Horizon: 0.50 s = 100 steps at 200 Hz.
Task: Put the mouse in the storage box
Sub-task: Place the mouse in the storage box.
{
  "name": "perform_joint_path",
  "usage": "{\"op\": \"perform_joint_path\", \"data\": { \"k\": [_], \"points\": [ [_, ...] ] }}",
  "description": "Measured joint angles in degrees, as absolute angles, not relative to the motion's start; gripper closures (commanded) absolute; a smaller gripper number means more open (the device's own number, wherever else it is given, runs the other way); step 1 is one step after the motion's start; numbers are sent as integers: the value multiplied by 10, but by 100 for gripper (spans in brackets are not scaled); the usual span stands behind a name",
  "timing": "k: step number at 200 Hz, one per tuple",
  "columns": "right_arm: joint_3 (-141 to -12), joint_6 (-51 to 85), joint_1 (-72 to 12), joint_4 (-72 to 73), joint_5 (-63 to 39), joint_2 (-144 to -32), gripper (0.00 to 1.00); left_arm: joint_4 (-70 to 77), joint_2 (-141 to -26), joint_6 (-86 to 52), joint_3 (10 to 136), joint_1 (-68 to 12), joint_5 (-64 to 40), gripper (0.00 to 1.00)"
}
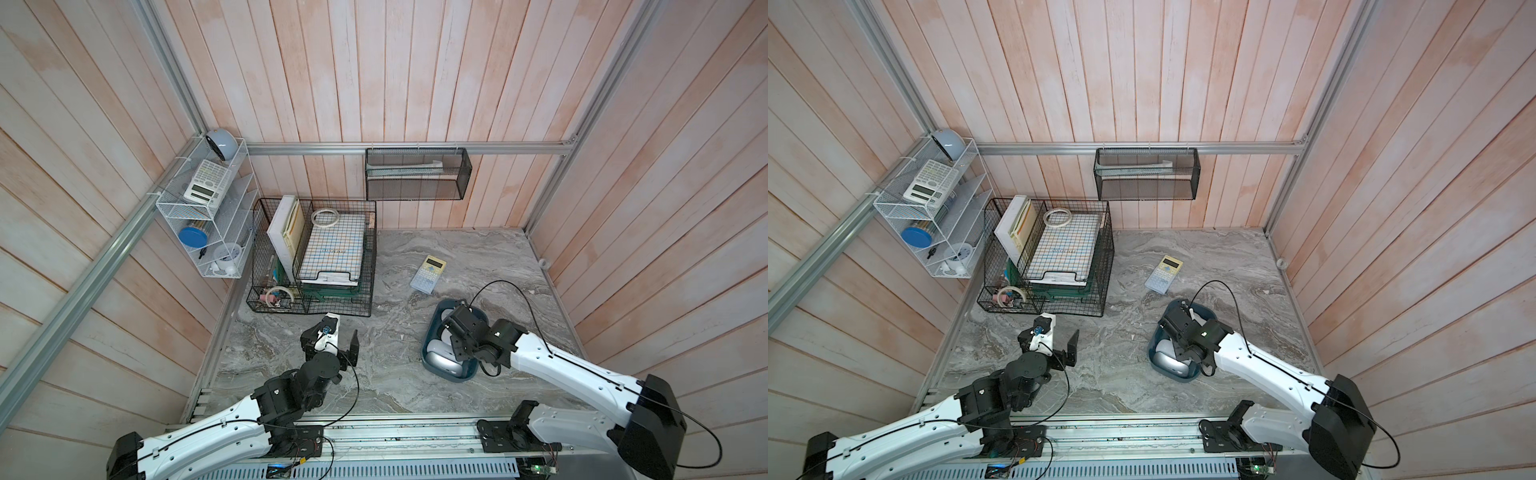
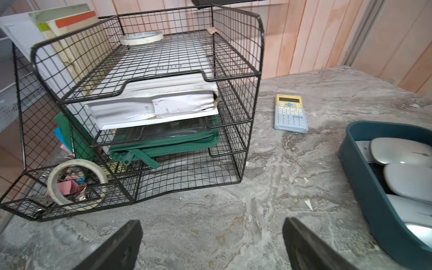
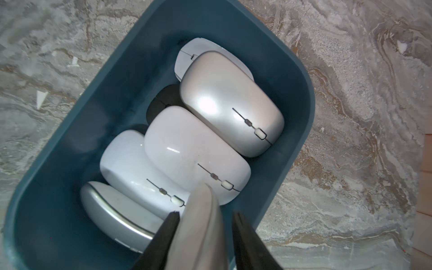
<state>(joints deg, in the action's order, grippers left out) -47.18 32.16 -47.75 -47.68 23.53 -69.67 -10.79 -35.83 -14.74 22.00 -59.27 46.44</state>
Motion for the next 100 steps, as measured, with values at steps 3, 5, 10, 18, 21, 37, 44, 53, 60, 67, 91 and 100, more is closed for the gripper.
{"op": "perform_joint_path", "data": {
  "k": [3,5,10,18,21,37,44,53,60,67,91,100],
  "points": [
    [-474,319,-479,-479,238,-702,33,-108,-358,-149,220,-590,466,0],
    [-477,324,-481,-481,240,-707,31,-108,-359,-150,220,-588,468,0],
    [-484,320,-483,-488,242,-718,28,-108,-359,-152,220,-584,470,0],
    [-503,323,-486,-503,246,-738,25,-109,-360,-157,220,-576,475,0],
    [-511,322,-487,-509,246,-745,24,-109,-361,-158,220,-571,477,0],
    [-564,316,-488,-537,256,-778,20,-112,-363,-161,220,-548,485,0],
    [-587,315,-488,-545,266,-788,18,-112,-365,-161,220,-538,489,0],
    [-609,315,-488,-550,283,-794,17,-111,-368,-160,221,-524,501,0],
    [-620,314,-488,-550,298,-794,16,-110,-372,-157,222,-512,510,0],
    [-627,311,-483,-548,309,-789,16,-106,-376,-153,224,-496,519,0],
    [-624,280,-419,-491,310,-746,16,-76,-389,-132,226,-403,529,0],
    [-608,266,-379,-449,303,-720,17,-61,-393,-128,226,-354,527,0]
  ]
}}
